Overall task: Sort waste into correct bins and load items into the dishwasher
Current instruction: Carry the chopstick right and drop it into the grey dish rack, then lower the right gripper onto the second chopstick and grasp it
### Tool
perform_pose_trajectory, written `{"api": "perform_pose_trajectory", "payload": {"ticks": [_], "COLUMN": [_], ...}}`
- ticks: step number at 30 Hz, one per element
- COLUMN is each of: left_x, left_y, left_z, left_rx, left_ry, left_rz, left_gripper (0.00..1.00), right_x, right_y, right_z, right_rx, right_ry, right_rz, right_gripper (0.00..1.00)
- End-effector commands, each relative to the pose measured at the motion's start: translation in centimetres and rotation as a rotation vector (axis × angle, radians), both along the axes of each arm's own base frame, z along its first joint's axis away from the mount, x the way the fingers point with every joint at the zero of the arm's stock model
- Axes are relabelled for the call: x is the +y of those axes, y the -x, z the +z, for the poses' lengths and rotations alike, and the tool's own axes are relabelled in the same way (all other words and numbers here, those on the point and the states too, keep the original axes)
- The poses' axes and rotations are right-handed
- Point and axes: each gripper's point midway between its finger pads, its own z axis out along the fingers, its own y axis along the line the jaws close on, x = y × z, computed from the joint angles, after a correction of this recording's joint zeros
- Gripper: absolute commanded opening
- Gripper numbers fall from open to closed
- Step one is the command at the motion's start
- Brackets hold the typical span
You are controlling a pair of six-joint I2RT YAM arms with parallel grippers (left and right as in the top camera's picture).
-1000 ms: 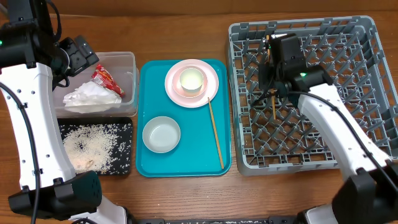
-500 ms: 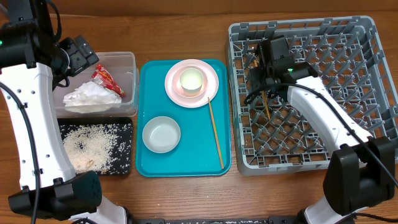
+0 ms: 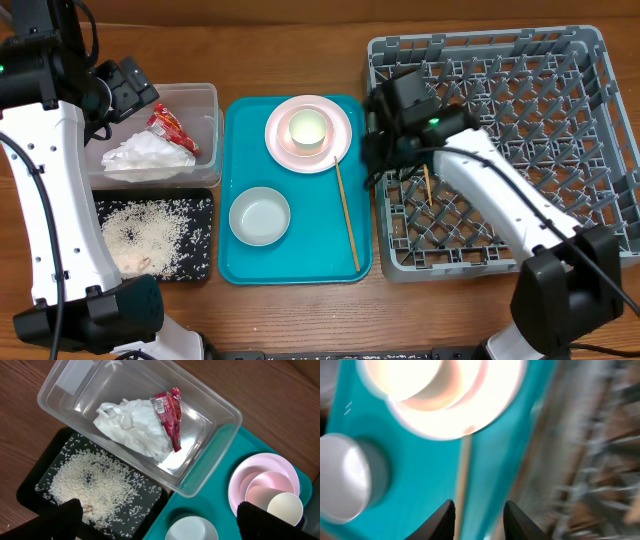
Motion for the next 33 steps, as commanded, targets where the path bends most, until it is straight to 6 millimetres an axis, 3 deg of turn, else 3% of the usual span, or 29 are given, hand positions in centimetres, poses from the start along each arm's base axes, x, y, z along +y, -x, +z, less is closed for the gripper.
{"api": "perform_pose_trajectory", "payload": {"ticks": [1,5,12,16,33], "left_x": [-0.1,-0.1,-0.1,-0.1,-0.1], "left_y": [0.1,0.1,0.1,0.1,0.1], "left_z": [0.6,0.6,0.6,0.6,0.6], "left_rx": [-0.016,-0.016,-0.016,-0.016,-0.016], "left_ry": [-0.003,-0.003,-0.003,-0.003,-0.003], "left_rz": [-0.009,-0.009,-0.009,-0.009,-0.009], "left_gripper": [1.0,1.0,1.0,1.0,1.0], "right_x": [2.8,2.9,3.9,3.1,4.0], "right_y": [1.6,2.2,2.1,1.4,-0.2], "right_z": [1.7,-0.3,-4.2,-5.3,-8.7], "right_rx": [0.022,-0.006,-0.073,-0.096,-0.201], "right_ry": [-0.067,0.054,0.166,0.225,0.142], "right_rz": [-0.032,-0.093,-0.072,-0.095,-0.111], "right_gripper": [0.34,0.36,0.5,0.52,0.51]}}
